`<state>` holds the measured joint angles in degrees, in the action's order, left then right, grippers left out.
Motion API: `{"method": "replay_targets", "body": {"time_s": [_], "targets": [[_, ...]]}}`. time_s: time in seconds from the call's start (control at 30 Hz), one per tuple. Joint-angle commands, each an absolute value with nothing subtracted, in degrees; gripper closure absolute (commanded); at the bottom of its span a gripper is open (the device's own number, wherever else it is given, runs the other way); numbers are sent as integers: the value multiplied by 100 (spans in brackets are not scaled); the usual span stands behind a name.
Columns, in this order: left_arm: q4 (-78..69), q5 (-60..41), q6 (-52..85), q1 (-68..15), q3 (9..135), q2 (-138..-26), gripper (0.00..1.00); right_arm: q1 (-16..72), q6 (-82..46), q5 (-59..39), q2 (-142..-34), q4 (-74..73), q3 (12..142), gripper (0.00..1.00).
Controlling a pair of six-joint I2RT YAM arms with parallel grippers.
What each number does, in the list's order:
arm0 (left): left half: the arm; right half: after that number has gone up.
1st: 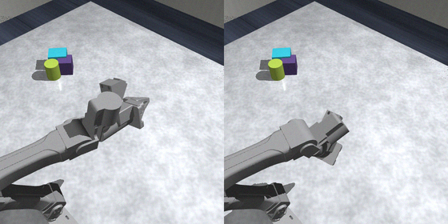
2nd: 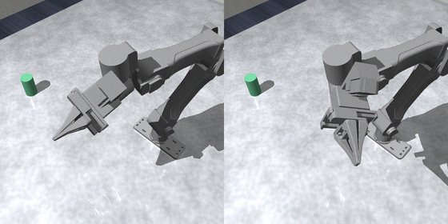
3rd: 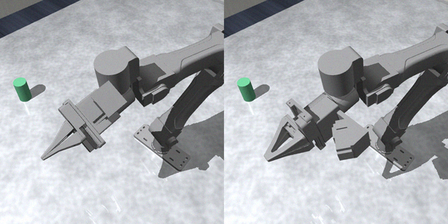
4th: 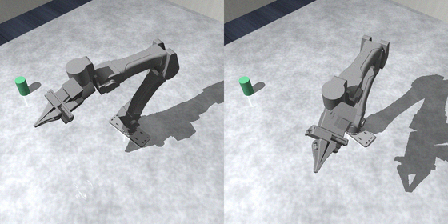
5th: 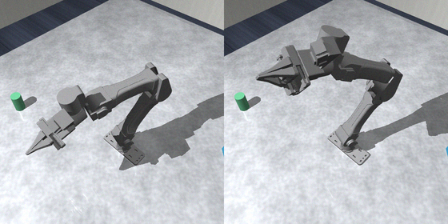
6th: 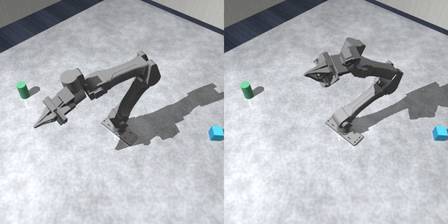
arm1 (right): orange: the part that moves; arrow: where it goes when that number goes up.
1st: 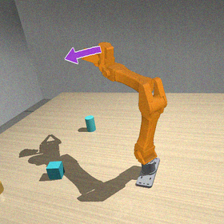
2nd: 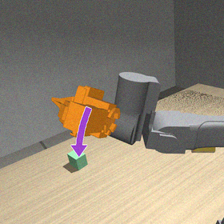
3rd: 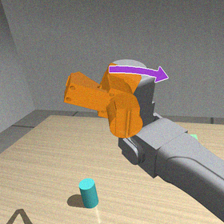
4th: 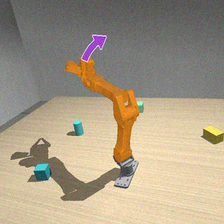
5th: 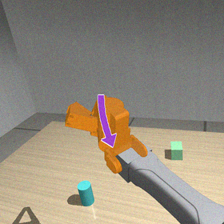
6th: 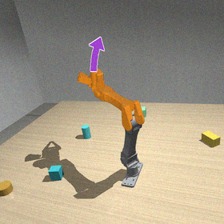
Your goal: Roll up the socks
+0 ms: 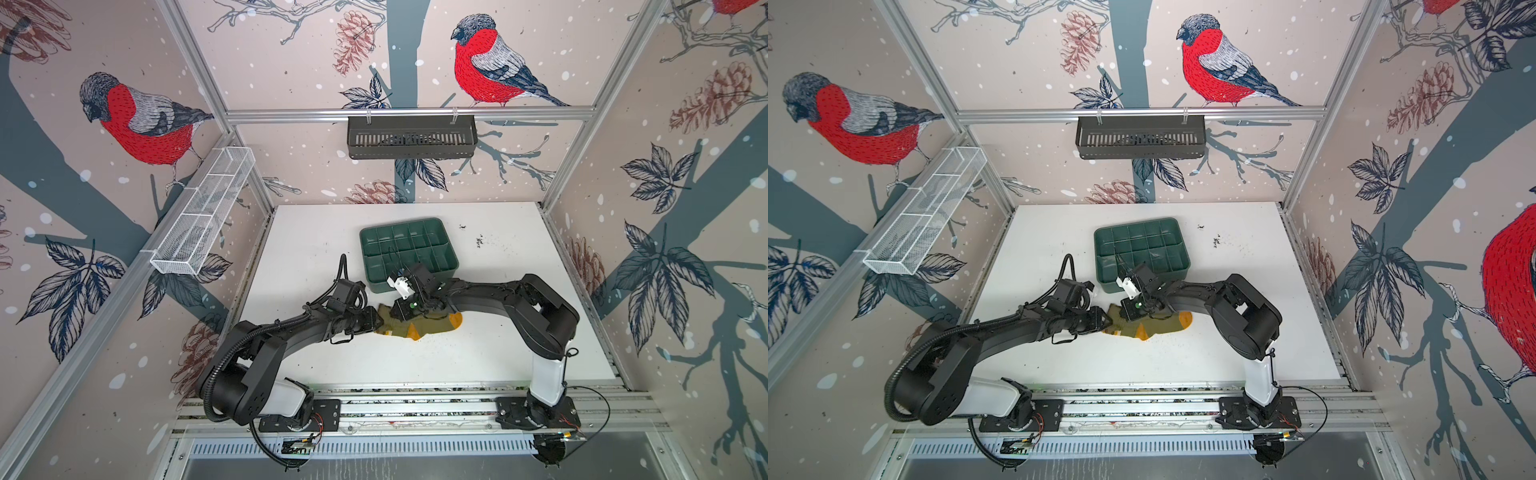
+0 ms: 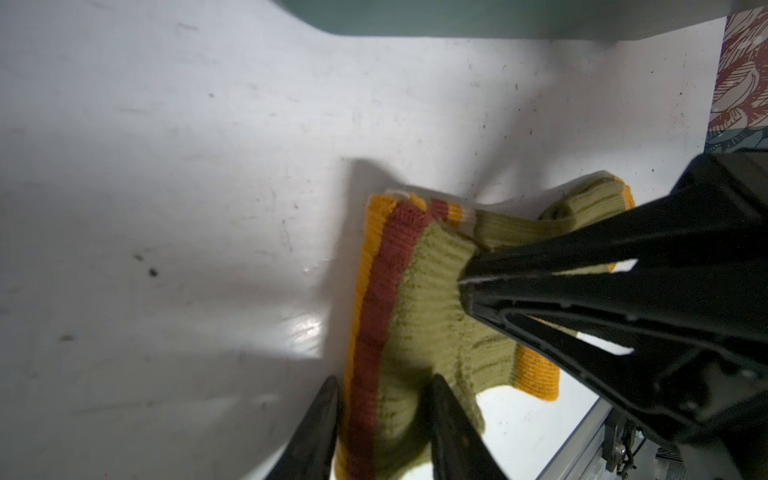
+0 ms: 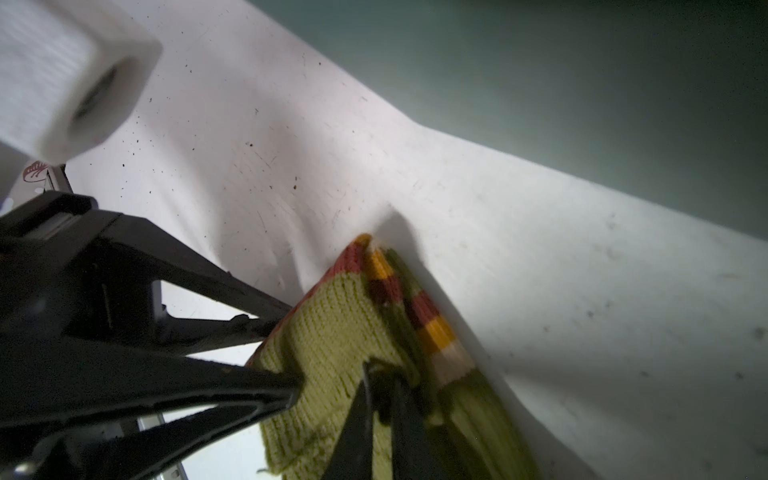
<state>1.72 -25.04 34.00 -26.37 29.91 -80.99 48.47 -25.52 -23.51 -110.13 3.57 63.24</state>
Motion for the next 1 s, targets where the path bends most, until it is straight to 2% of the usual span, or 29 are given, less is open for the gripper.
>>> {"method": "replay_targets", "body": {"time_s": [0.0,0.13,0.43,0.73,0.83,0.97], "targets": [[-133,-2717,3347,-2628,2927,-8158,71,4861,-2610,-2294,-11023,653,6328,87],[-298,-2902,3384,-2628,2918,-8277,81,4866,-2611,-2294,-11022,656,6320,87],[-76,-2837,3319,-2628,2999,-8115,94,4859,-2611,-2294,-11043,658,6346,87],[650,-2409,2998,-2628,3334,-8085,95,4752,-2575,-2236,-10629,721,6204,79],[905,-2275,2889,-2628,3453,-8086,95,4664,-2588,-2250,-10359,731,6069,73],[1339,-2028,2720,-2637,3665,-8075,95,4575,-2560,-2259,-10067,785,5863,74]]}}
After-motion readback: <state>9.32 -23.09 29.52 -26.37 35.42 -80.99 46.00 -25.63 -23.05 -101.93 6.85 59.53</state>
